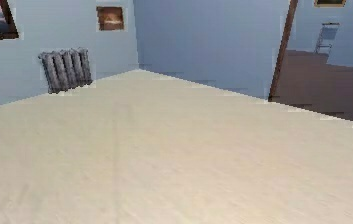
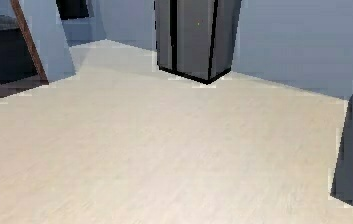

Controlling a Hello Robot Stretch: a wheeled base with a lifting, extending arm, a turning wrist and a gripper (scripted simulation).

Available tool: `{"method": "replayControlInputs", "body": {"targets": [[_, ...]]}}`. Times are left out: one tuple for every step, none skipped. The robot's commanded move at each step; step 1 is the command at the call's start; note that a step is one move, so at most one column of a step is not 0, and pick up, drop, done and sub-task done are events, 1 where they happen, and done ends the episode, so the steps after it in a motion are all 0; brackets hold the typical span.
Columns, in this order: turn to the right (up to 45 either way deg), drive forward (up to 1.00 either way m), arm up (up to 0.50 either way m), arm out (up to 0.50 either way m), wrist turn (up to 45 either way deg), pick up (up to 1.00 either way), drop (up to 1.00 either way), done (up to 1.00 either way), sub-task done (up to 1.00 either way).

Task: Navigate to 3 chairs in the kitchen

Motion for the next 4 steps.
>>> {"method": "replayControlInputs", "body": {"targets": [[-45.0, 0.0, 0.0, 0.0, 0.0, 0.0, 0.0, 0.0, 0.0], [-3.0, 0.0, 0.0, 0.0, 0.0, 0.0, 0.0, 0.0, 0.0], [0.0, 0.55, 0.0, 0.0, 0.0, 0.0, 0.0, 0.0, 0.0], [-39.0, 0.0, 0.0, 0.0, 0.0, 0.0, 0.0, 0.0, 0.0]]}}
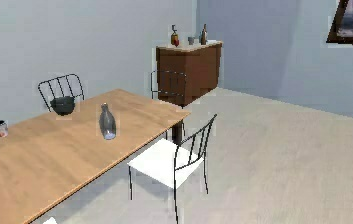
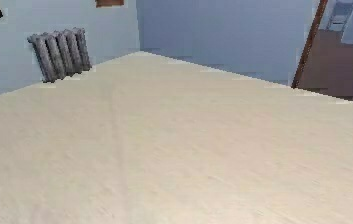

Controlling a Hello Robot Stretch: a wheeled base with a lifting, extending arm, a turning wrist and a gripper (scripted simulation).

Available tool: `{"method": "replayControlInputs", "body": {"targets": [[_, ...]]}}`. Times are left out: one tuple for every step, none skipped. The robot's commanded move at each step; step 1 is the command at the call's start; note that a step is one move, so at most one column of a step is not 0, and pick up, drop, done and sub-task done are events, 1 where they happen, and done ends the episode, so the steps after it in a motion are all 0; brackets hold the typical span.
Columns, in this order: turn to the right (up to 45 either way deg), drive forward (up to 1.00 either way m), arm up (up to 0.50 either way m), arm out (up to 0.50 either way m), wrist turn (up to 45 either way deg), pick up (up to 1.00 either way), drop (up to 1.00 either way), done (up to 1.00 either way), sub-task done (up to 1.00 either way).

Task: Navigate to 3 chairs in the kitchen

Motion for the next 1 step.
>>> {"method": "replayControlInputs", "body": {"targets": [[0.0, 0.0, 0.0, 0.0, 0.0, 0.0, 0.0, 1.0, 0.0]]}}
